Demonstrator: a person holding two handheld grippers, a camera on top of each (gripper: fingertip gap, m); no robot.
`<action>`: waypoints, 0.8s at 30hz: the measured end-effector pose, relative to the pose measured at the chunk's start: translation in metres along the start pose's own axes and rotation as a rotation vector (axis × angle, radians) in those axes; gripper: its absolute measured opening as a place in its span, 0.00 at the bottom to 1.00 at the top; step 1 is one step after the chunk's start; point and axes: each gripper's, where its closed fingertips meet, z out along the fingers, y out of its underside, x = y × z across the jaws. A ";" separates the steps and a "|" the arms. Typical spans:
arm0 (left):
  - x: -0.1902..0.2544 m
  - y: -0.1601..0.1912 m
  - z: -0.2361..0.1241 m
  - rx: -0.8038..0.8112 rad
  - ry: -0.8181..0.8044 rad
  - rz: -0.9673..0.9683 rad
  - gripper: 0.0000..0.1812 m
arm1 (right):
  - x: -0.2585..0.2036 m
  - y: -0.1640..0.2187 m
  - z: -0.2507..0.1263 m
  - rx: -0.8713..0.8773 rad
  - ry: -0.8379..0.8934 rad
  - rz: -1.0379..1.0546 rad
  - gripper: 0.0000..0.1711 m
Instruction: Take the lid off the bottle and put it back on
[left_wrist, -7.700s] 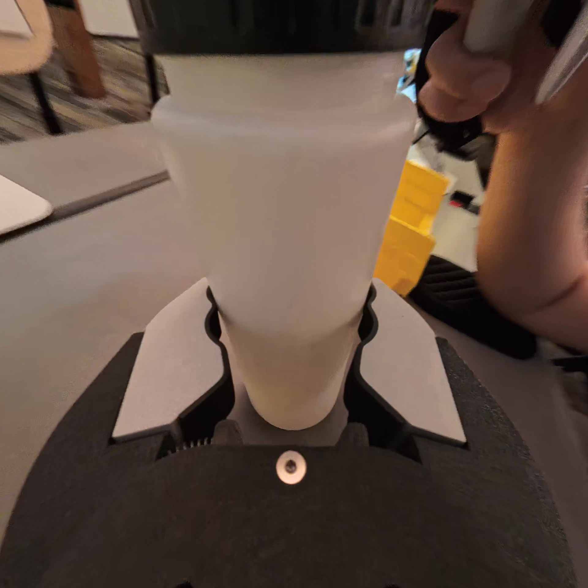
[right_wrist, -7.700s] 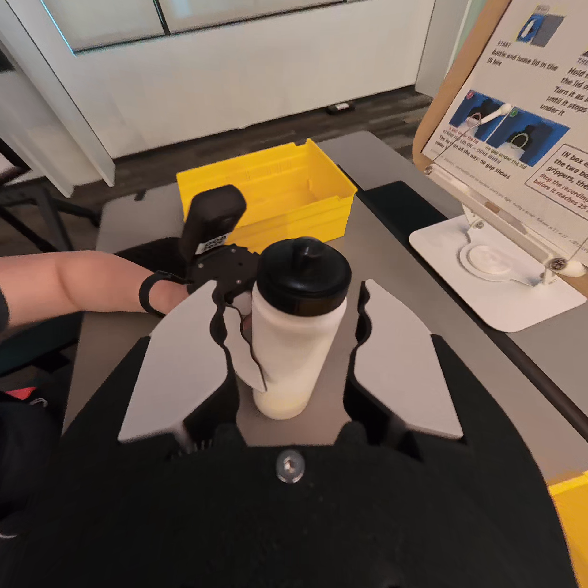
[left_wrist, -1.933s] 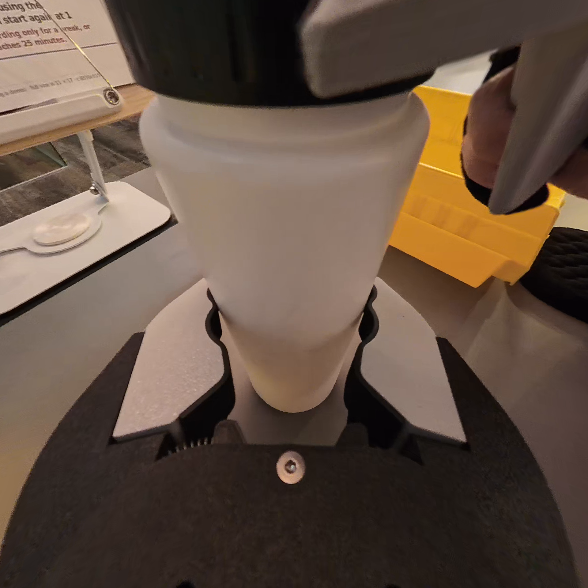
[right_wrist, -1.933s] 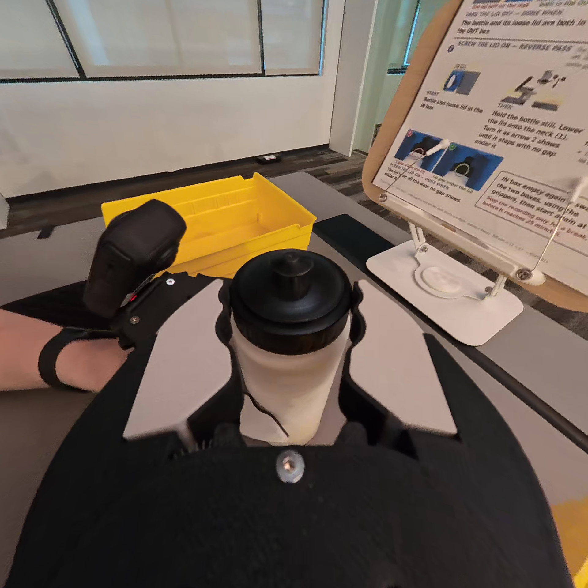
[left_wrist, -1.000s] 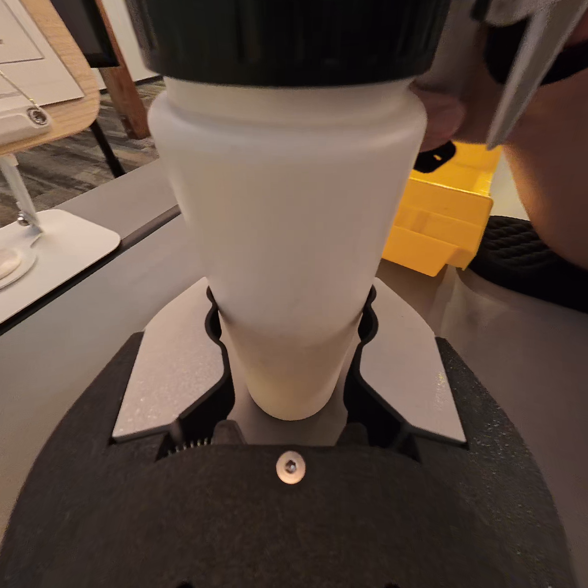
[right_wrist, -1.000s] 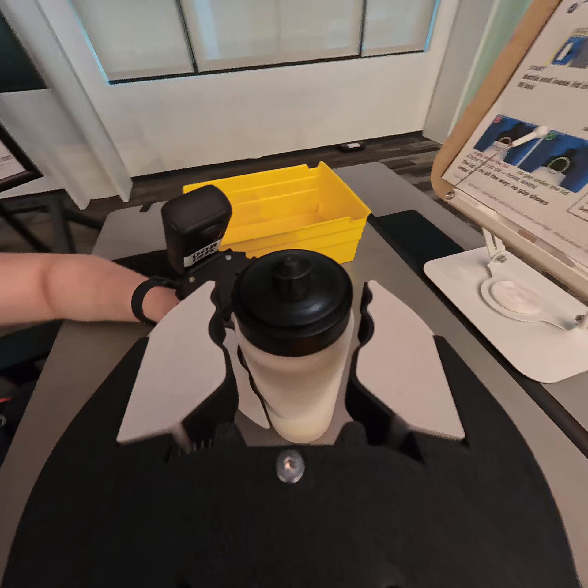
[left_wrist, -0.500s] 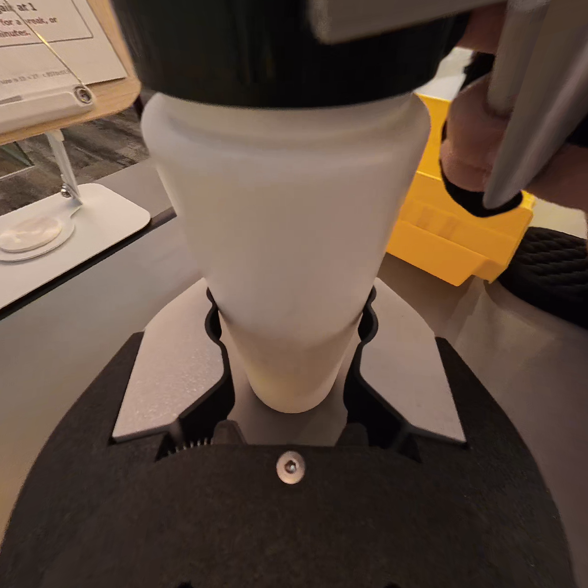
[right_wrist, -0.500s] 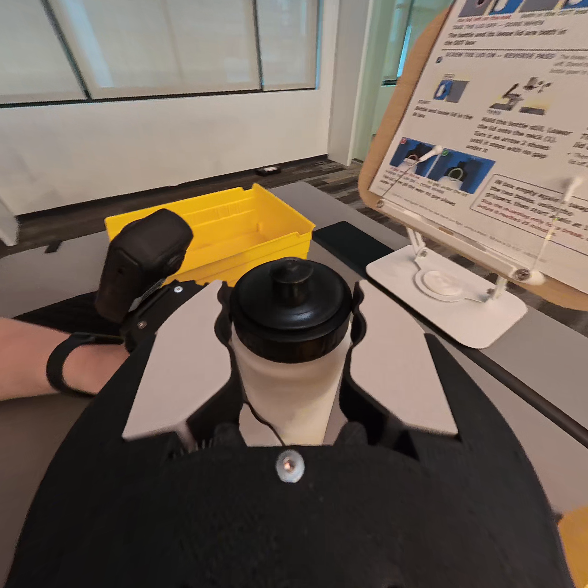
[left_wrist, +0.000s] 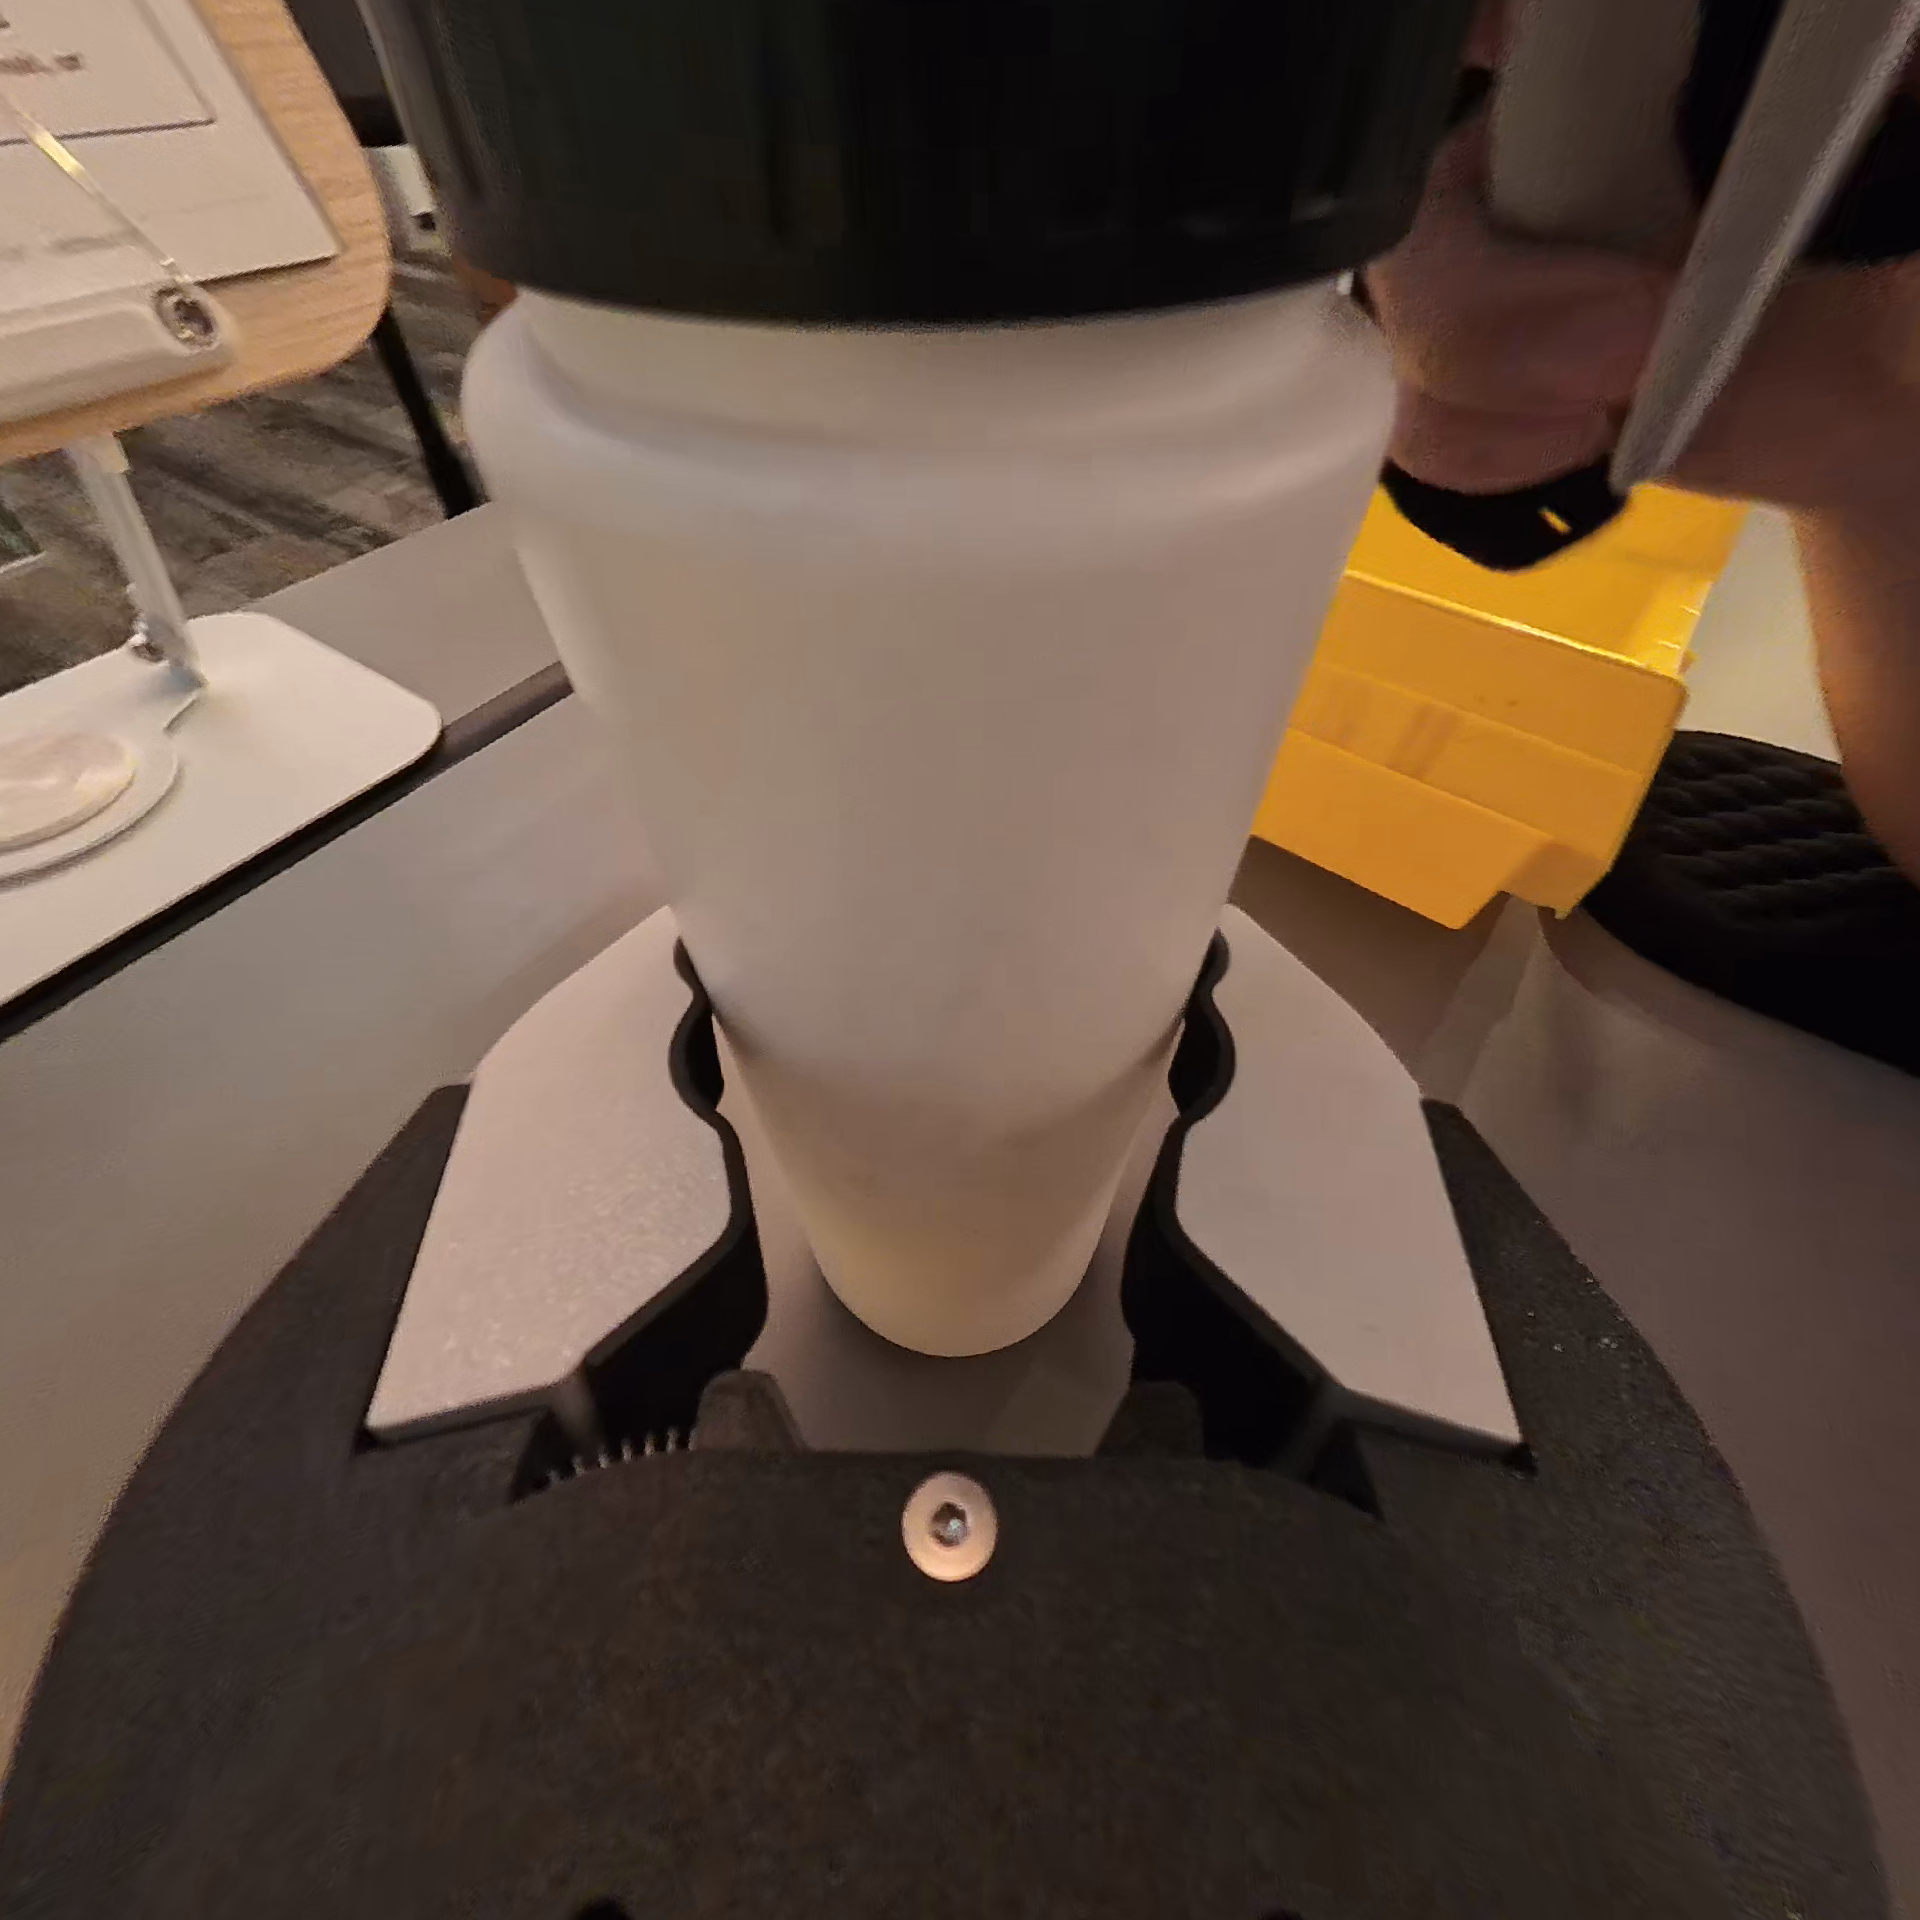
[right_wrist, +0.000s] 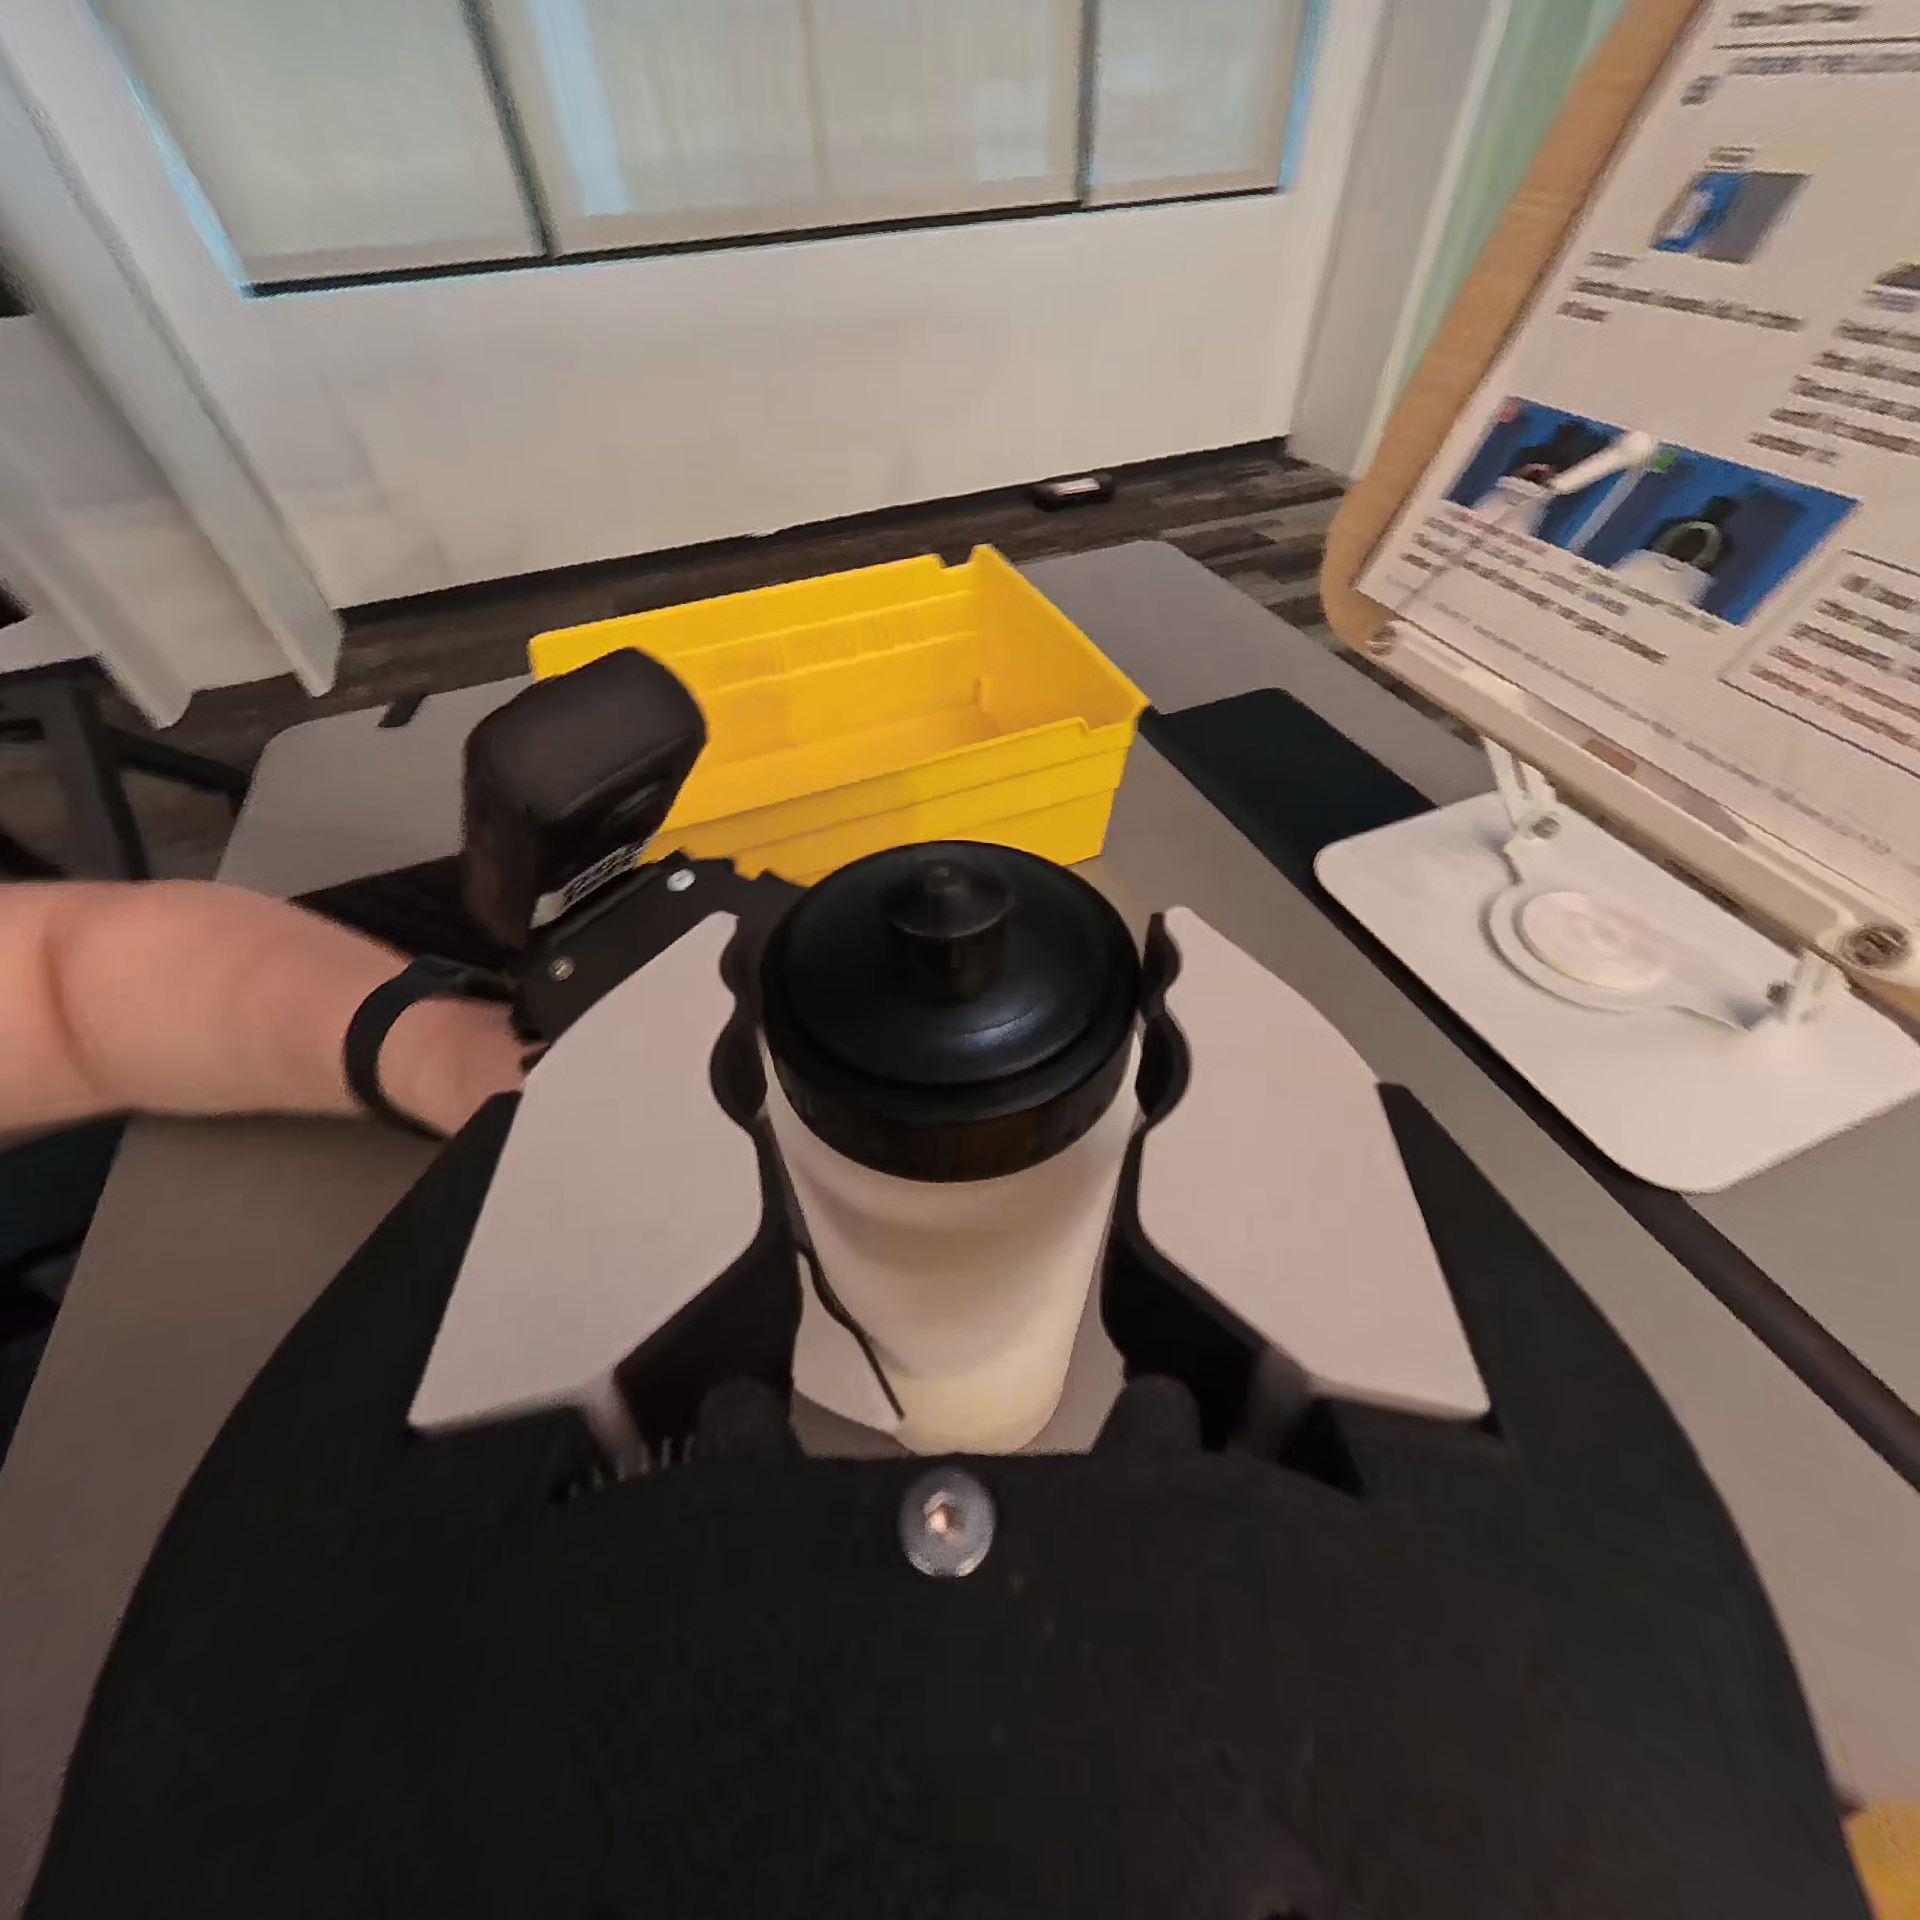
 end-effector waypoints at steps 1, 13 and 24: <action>-0.003 0.001 -0.001 -0.008 -0.030 -0.009 0.48 | 0.002 -0.001 0.003 0.015 0.059 0.010 0.42; 0.000 0.001 -0.002 -0.010 0.051 0.023 0.48 | -0.007 -0.005 -0.004 0.011 -0.060 -0.073 0.49; -0.003 0.002 -0.002 -0.031 -0.012 -0.009 0.48 | 0.001 0.008 0.005 -0.053 0.057 -0.021 0.43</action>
